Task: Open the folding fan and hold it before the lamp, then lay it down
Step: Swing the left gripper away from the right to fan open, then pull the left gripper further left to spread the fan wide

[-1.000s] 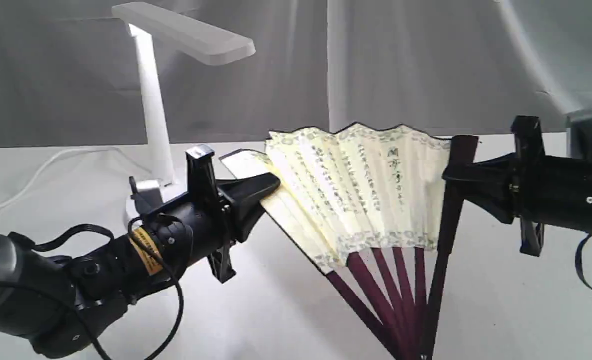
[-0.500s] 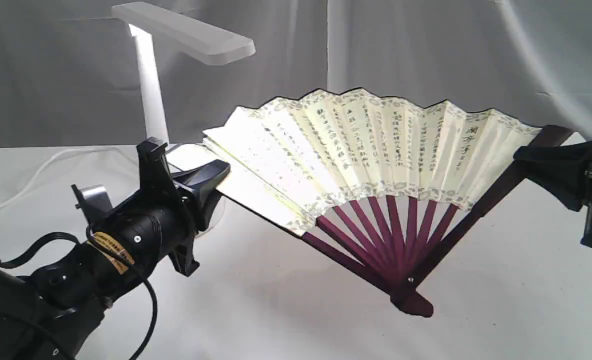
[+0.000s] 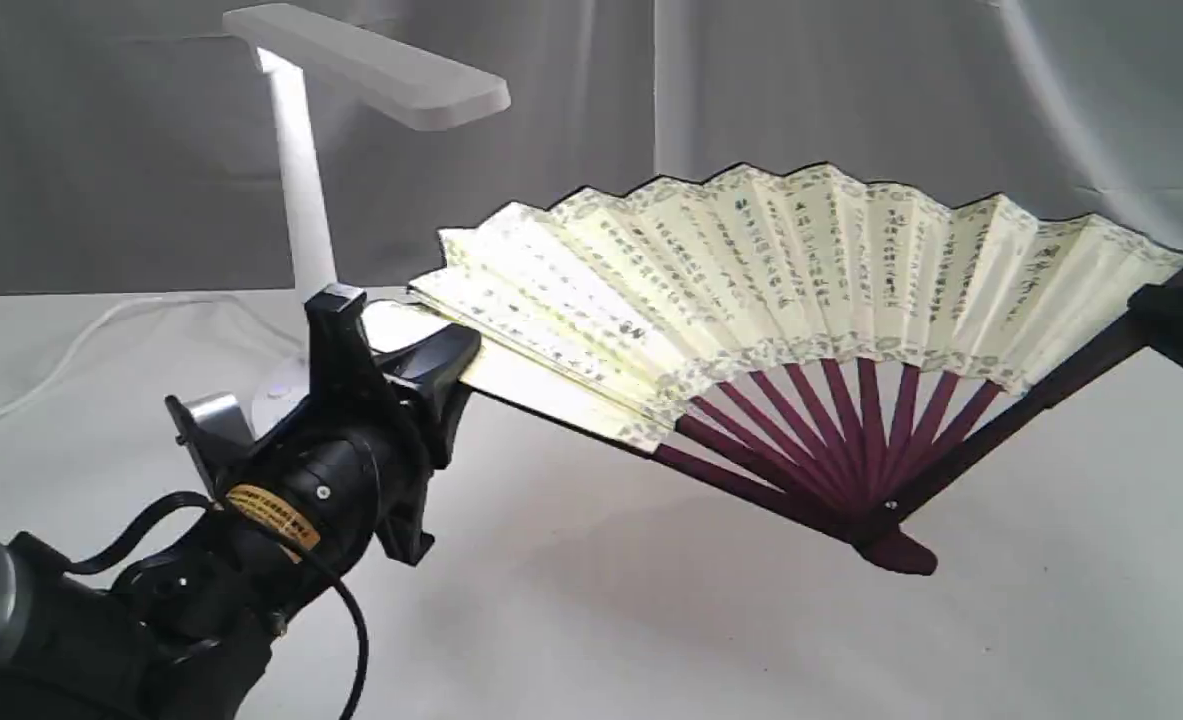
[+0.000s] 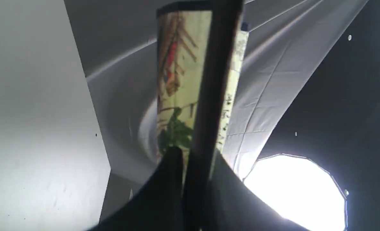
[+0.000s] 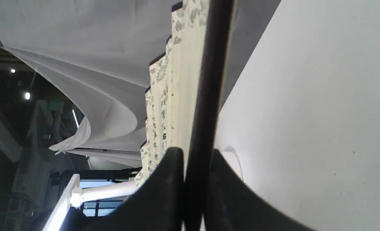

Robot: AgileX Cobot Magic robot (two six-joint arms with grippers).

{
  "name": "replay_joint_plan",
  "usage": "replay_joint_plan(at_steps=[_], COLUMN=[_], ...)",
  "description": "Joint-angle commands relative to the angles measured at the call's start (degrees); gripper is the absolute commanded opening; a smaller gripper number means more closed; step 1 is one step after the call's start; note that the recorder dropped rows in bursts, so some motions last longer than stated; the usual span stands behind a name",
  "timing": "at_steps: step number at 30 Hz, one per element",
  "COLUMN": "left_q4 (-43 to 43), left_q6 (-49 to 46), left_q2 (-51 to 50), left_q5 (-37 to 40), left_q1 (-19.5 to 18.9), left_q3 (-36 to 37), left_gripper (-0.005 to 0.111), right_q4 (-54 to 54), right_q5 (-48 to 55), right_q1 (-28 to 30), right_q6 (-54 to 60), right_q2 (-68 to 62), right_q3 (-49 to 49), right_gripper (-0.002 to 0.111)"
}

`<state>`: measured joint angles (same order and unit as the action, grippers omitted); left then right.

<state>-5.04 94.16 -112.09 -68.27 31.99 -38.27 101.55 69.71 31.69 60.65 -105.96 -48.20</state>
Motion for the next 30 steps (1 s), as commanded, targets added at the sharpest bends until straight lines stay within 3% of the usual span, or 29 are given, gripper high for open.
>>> replay_joint_plan(at_steps=[1,10,19,30], left_q4=[-3.9,-4.2,-12.0,-14.4], left_q6=[0.9,0.9,1.1,-0.2], left_q2=[0.9,0.9,0.9,1.5], left_q5=[-1.7,-1.7,-1.7,-1.7], left_q1=[0.1,0.6,4.9,4.9], left_q3=[0.1,0.1,0.1,0.1], left_gripper=[0.0,0.0,0.0,0.0], right_q4=[-2.4,-4.2,-4.9,-5.0], right_q5=[-1.7,-1.7,-1.7,-1.4], right_q1=[2.2,5.9,9.3,12.4], right_q6=[3.1,1.8,1.8,1.4], right_q2=[0.3,0.3,0.3,0.3], right_q3=[0.1,0.1,0.1,0.1], right_gripper=[0.0,0.0,0.0,0.0])
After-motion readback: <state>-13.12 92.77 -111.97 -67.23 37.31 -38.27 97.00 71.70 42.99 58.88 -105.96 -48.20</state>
